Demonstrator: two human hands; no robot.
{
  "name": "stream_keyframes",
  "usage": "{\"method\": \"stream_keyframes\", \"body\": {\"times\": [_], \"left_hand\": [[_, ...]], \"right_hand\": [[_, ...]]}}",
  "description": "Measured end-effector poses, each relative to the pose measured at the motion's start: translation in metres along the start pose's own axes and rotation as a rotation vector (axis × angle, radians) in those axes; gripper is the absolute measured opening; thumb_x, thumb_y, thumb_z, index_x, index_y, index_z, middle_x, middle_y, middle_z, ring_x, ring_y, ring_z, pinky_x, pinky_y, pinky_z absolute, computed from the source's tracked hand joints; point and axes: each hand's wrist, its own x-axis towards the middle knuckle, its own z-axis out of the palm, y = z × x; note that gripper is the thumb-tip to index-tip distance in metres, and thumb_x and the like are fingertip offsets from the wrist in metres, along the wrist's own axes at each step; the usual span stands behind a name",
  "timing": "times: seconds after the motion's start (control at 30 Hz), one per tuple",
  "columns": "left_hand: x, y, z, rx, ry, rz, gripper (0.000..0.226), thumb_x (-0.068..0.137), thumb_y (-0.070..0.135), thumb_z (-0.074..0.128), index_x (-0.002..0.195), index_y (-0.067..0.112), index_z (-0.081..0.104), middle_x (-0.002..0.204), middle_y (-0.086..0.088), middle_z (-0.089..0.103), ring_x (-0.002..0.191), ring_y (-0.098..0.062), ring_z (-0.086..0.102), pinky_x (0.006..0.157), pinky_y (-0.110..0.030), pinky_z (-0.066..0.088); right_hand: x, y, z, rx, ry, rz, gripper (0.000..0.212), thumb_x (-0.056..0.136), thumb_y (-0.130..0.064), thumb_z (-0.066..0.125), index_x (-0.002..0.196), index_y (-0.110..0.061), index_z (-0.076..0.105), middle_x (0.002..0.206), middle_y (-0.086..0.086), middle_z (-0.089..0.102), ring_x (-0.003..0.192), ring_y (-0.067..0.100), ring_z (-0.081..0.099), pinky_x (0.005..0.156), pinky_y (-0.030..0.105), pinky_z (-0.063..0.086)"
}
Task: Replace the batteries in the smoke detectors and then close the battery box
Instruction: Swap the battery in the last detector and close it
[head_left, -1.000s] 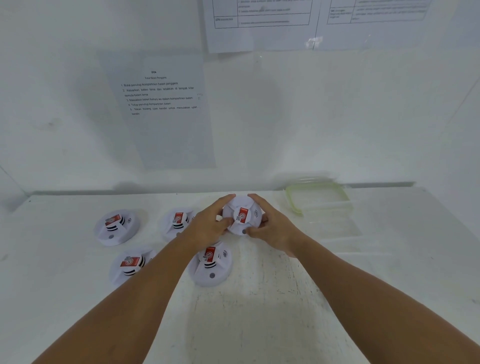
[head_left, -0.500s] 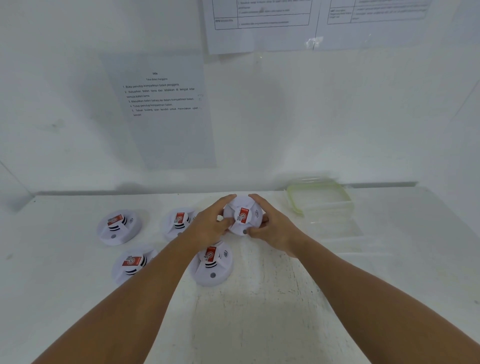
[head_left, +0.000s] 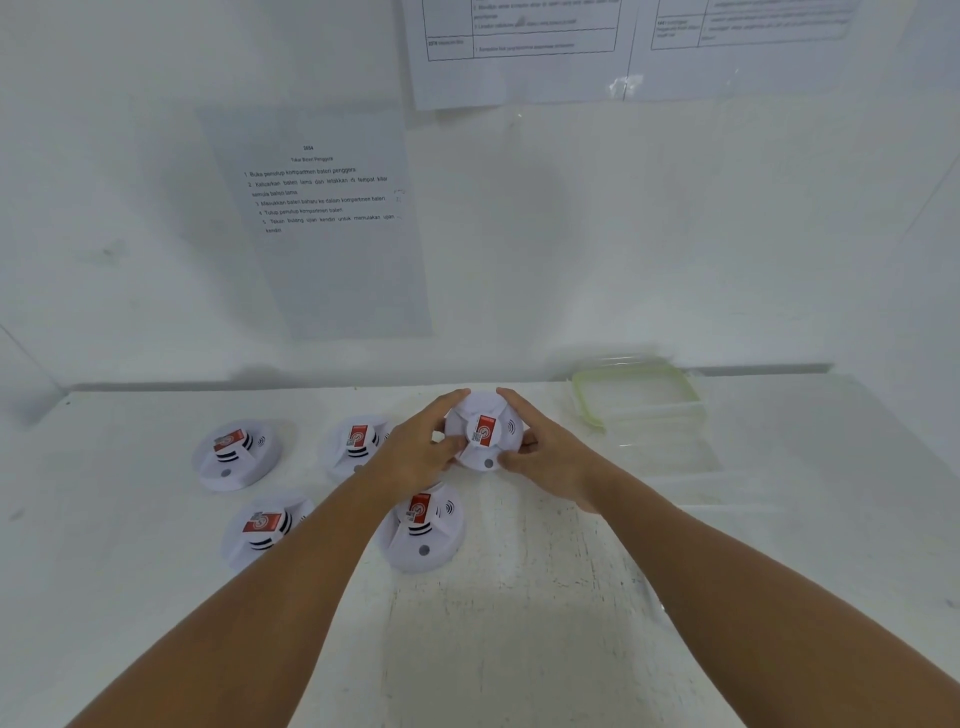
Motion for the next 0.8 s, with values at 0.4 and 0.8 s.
{"method": "stream_keyframes", "body": {"times": [0.4, 0.8], "left_hand": [[-0.0006, 0.001, 0.0003, 0.002, 0.006, 0.005, 0.059, 0.104, 0.024, 0.059, 0.156, 0.039, 0.035, 0.126, 0.001, 0.059, 0.11, -0.022, 0.067, 0.093, -0.031, 0.058], [-0.001, 0.0018, 0.001, -0.02, 0.014, -0.004, 0.058, 0.103, 0.023, 0.061, 0.154, 0.04, 0.037, 0.127, -0.002, 0.062, 0.105, -0.02, 0.069, 0.095, -0.039, 0.06]], "right_hand": [[0.0048, 0.0039, -0.0004, 0.006, -0.003, 0.008, 0.076, 0.095, -0.014, 0.067, 0.15, -0.051, 0.029, 0.121, -0.009, 0.067, 0.11, 0.011, 0.067, 0.093, 0.024, 0.055], [0.0029, 0.001, -0.0005, -0.003, -0.012, 0.016, 0.082, 0.096, -0.015, 0.066, 0.157, -0.048, 0.021, 0.117, -0.01, 0.066, 0.107, 0.011, 0.066, 0.094, 0.028, 0.054]]}}
